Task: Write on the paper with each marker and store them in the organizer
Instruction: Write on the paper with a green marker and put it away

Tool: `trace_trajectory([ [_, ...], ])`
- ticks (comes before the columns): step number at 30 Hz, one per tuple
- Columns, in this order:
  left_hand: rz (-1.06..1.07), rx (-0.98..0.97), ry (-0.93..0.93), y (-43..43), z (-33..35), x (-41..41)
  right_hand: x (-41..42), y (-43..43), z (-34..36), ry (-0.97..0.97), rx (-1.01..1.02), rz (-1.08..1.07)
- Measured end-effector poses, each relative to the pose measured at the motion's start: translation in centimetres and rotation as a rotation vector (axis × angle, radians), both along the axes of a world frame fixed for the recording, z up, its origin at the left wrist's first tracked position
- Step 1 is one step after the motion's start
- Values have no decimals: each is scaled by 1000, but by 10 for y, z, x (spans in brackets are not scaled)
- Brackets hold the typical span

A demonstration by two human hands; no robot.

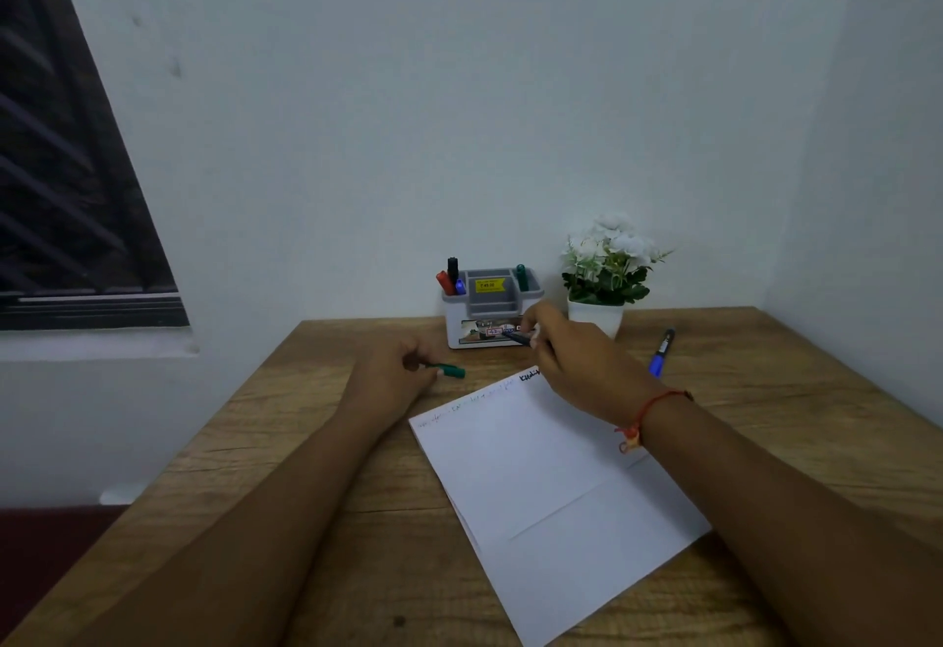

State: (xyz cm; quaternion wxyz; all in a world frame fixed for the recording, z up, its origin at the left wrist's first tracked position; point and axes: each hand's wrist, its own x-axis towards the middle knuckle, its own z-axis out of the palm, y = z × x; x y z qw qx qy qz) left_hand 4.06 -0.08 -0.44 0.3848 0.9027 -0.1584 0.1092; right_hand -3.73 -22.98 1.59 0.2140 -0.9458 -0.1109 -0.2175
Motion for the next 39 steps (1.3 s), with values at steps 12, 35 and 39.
trace_trajectory([
  [12,-18,27,65,1,-5,5,-1,0,-1,77,99,-6],
  [35,-439,148,228,18,20,-10,-2,-7,12,116,1180,-163],
  [39,-462,187,276,17,20,-10,-1,-11,8,144,1143,-198],
])
